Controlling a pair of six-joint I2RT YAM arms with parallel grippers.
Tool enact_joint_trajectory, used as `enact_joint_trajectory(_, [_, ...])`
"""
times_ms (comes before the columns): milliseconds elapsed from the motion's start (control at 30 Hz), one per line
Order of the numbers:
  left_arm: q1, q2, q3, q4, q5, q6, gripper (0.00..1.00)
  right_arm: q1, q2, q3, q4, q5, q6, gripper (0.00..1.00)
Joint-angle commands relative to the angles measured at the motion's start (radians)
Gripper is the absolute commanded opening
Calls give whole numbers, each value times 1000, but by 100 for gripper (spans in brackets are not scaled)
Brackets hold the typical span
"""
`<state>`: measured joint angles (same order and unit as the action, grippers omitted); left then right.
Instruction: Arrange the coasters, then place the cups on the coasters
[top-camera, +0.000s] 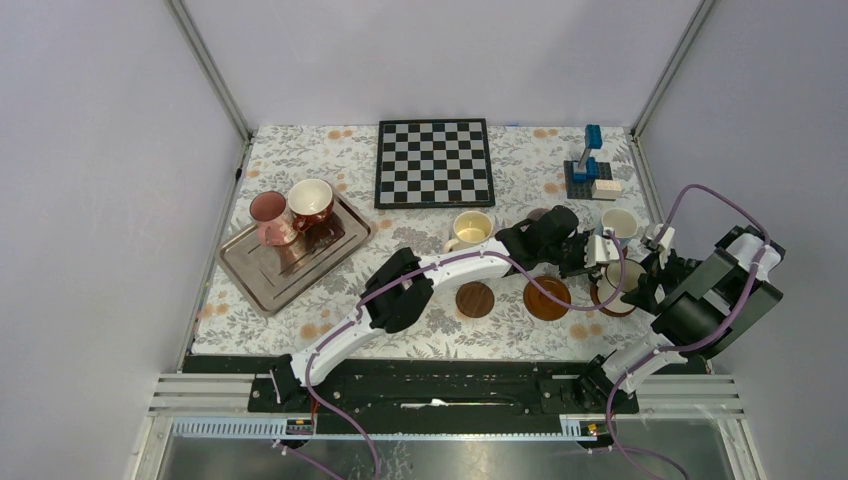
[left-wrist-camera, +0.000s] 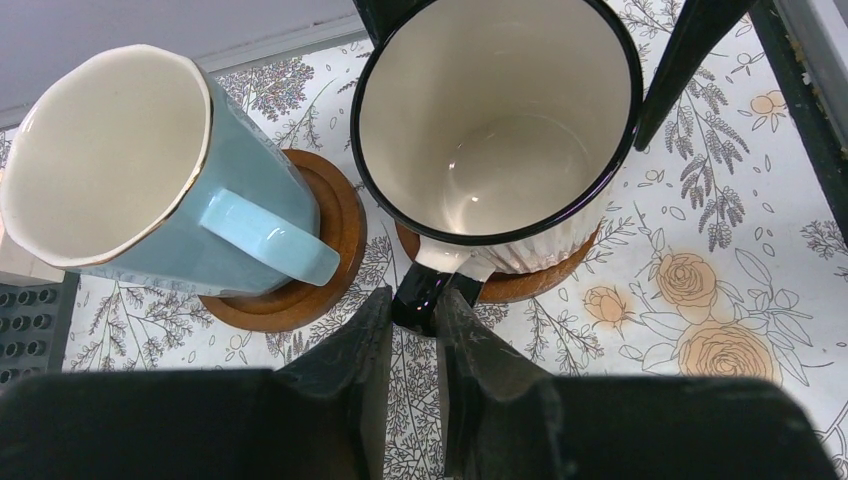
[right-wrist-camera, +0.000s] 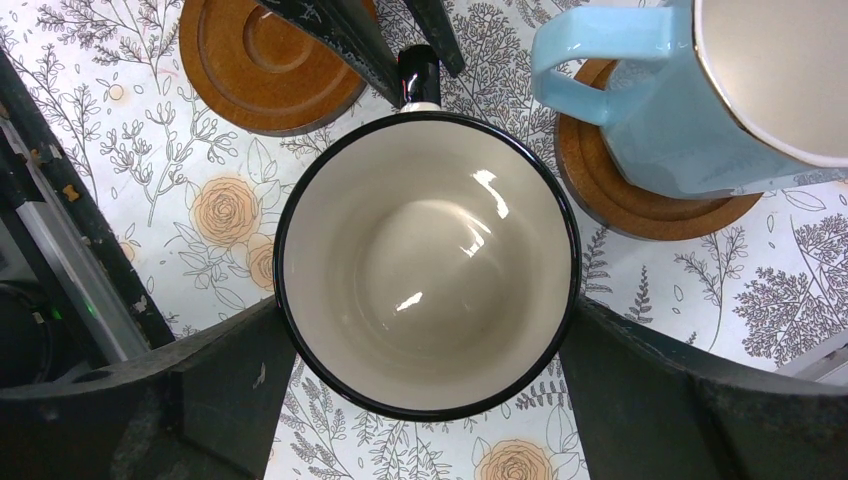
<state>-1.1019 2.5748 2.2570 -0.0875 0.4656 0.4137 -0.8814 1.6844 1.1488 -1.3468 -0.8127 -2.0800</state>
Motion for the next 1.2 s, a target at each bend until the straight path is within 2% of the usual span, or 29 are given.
enact_joint_trajectory(0, [-4,8,39,70,-23,-8,1,-8,-8,42,-123,-54,-603,100])
enact_joint_trajectory(1167, [-2,-8,18,70,-100,-14,0,-89,-37,86,-129,46,-612,100])
